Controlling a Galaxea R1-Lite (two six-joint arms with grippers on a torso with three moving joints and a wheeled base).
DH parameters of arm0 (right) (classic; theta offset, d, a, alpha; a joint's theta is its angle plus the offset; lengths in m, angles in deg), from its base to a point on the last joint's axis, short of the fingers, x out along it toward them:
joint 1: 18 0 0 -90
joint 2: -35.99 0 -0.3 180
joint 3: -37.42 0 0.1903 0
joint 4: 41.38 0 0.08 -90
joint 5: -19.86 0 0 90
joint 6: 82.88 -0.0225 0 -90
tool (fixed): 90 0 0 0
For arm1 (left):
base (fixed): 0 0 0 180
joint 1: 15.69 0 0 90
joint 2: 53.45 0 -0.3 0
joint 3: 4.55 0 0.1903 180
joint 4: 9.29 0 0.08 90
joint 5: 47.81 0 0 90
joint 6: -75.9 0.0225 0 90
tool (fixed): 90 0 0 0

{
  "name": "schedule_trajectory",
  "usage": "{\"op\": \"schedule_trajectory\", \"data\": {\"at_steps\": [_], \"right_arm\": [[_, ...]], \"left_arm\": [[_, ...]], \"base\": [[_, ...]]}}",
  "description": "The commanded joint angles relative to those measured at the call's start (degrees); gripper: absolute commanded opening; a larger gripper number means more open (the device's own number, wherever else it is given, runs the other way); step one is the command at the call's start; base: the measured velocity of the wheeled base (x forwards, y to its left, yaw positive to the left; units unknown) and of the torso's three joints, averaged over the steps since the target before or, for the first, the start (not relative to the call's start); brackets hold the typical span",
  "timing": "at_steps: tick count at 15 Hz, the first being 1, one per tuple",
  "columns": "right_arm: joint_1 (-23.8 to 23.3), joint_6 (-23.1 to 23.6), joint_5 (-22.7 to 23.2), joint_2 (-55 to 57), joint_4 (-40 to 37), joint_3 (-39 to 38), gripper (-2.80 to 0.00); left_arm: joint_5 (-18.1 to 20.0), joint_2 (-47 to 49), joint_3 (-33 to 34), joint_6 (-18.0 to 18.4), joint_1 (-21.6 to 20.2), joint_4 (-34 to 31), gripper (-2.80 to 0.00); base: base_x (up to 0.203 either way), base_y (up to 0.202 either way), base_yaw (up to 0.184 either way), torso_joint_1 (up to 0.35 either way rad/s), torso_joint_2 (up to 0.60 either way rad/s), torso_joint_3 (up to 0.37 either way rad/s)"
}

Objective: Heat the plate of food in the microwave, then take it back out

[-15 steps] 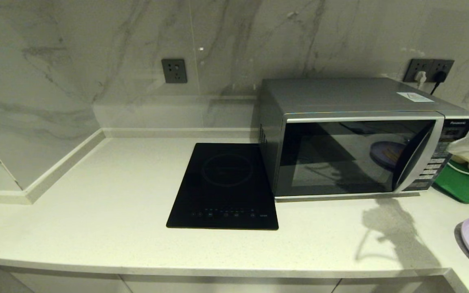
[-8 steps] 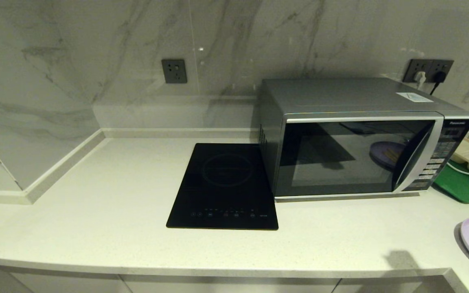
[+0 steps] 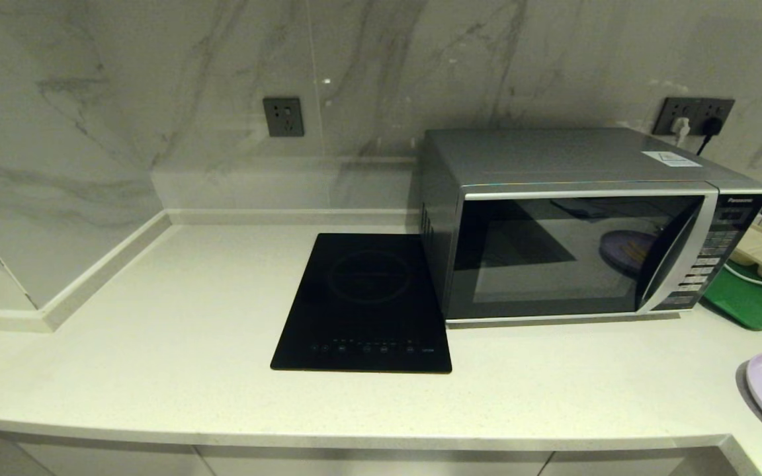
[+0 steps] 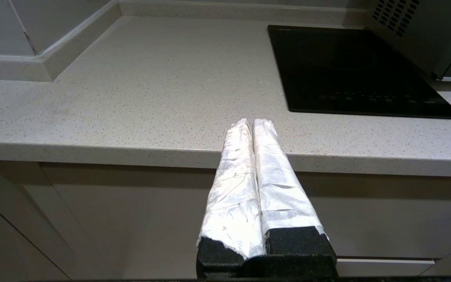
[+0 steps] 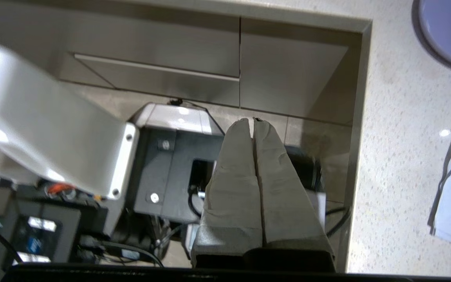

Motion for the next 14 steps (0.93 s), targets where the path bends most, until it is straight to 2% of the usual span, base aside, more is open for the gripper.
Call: {"op": "schedule_trajectory", "data": {"at_steps": [1,2,3,6,7,9,11,14], "right_arm": [[4.9,0.6,-1.7,-10.5,-3.0,-2.9,-2.8],[7.7,0.6,-2.9,-12.7,-3.5,-3.5,-2.8],[8.4,-0.1,-3.7,-14.7,-3.7,-4.5,-2.8],[8.7,-1.9,-4.2,-24.3,-3.2,-9.5,-2.8],[8.7,-2.7,-4.5,-28.4,0.0,-12.8,-2.8],[8.8,-6.7,-6.1,-31.3,12.0,-18.1,-2.8],[8.8,-10.1,-8.7,-31.0,23.6,-26.5,-2.8],[8.8,-11.3,-13.4,-30.9,43.4,-45.5,-2.8]], "left_arm": [[0.0,0.0,0.0,-0.1,0.0,0.0,-2.8],[0.0,0.0,0.0,-0.1,0.0,0.1,-2.8],[0.0,0.0,0.0,-0.1,0.0,0.0,-2.8],[0.0,0.0,0.0,-0.1,0.0,0.0,-2.8],[0.0,0.0,0.0,-0.1,0.0,0.0,-2.8],[0.0,0.0,0.0,-0.1,0.0,0.1,-2.8],[0.0,0.0,0.0,-0.1,0.0,0.0,-2.8],[0.0,0.0,0.0,-0.1,0.0,0.0,-2.8]], "base": [[0.0,0.0,0.0,0.0,0.0,0.0],[0.0,0.0,0.0,0.0,0.0,0.0],[0.0,0.0,0.0,0.0,0.0,0.0],[0.0,0.0,0.0,0.0,0.0,0.0],[0.0,0.0,0.0,0.0,0.0,0.0],[0.0,0.0,0.0,0.0,0.0,0.0],[0.0,0.0,0.0,0.0,0.0,0.0],[0.0,0.0,0.0,0.0,0.0,0.0]]}}
